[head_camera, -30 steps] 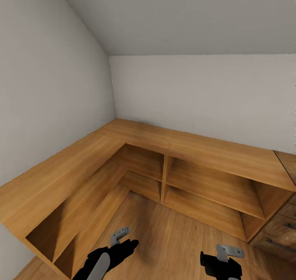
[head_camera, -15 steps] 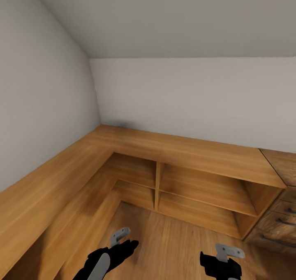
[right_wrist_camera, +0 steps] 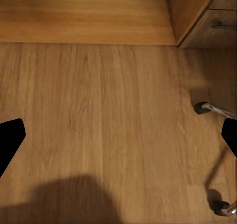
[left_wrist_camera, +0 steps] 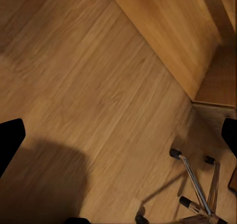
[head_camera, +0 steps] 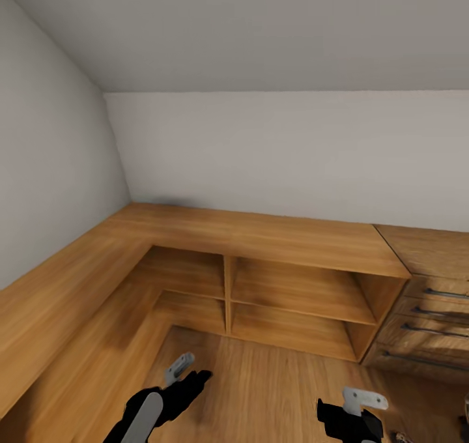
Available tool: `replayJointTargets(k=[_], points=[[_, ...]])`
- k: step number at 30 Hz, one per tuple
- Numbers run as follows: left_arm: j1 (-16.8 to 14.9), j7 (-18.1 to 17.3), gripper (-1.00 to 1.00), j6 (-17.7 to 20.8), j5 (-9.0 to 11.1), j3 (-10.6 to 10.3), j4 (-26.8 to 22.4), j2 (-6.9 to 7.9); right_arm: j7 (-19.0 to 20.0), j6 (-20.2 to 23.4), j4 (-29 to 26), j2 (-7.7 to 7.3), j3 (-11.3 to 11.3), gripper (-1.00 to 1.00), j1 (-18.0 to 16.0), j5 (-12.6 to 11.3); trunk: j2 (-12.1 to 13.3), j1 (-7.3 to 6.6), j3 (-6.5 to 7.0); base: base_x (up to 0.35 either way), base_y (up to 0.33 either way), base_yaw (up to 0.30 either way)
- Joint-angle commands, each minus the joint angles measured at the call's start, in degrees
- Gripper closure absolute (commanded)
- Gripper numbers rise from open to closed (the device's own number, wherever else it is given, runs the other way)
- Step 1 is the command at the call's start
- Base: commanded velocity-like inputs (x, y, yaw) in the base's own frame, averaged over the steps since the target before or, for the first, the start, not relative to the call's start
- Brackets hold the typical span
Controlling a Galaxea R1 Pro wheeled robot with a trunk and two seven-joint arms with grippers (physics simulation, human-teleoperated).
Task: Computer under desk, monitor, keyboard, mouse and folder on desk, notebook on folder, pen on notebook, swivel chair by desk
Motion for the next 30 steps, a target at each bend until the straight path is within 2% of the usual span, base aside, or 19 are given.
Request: replayJointTargets(k=[1,30], points=[[0.0,0.5,-1.0,0.1,0.7,0.0,-0.1,0.0,-0.5,0.1,-0.1,-0.05,0.1,-1.0,0.0,-0.4,-0.4,0.23,-0.17,0.001,0.0,-0.259],[-0.4,0.2,-1.0,0.3,0.9,-0.1,0.0,-0.08,-0.1,0.0,0.7,0.07,0.1,-1.0,0.0,-0.3,-12.1,6.6,-3.64,0.0,0.0,-0.259]])
